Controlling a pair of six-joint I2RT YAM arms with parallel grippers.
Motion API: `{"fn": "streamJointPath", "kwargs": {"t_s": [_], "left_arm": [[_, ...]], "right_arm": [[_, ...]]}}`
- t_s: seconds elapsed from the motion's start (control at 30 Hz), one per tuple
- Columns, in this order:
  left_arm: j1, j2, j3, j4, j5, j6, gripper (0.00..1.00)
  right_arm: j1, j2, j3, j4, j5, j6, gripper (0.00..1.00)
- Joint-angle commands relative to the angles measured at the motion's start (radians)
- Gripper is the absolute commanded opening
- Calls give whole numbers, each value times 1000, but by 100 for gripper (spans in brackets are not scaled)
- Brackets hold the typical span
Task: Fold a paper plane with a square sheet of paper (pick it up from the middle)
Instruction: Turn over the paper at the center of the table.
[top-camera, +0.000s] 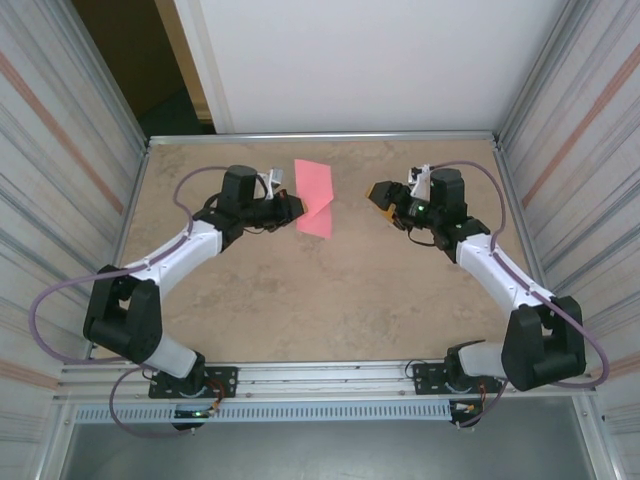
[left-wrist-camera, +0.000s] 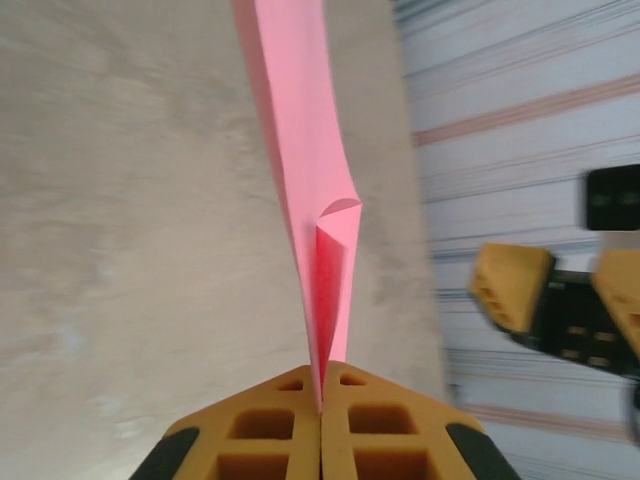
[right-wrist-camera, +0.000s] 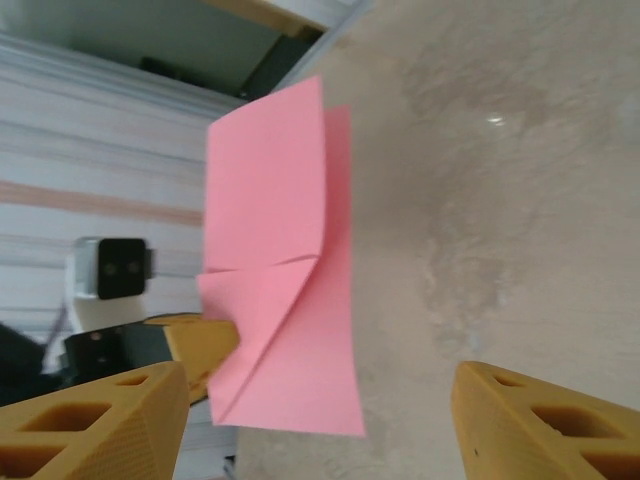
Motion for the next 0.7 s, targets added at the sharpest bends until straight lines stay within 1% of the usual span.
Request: {"fn": "streamJointPath", "kwargs": {"t_s": [0.0,0.1,0.17,0.3,0.37,0.47,0.5,0.57,0.67], "left_arm": [[-35,-27,129,-400,-313,286,7],[-81,33,232,-584,-540,373,7],[-112,80,290,-666,-688,405,7],[-184,189,405,-801,-951,442,7],[-228,265,472,-874,-1104,442,8],[-282,384,564,-965,-1250,436,8],[-295,419,589,-987,-1280,429,8],[-315,497,646,-1034,-1319,405,9],[-331,576,692,-1042,-1325,385,10]], "right_arm": [[-3,-36,30,-122,108,-88,69],[-4,-45,29,-153,151,-96,69],[-6,-48,29,-175,181,-98,69],[-10,-53,27,-205,221,-96,69],[-15,-56,23,-215,235,-93,69],[-23,-61,12,-222,250,-83,69],[-26,-63,8,-223,251,-80,69],[-33,-67,-2,-222,255,-74,69],[-41,-69,-15,-223,258,-64,69]]}}
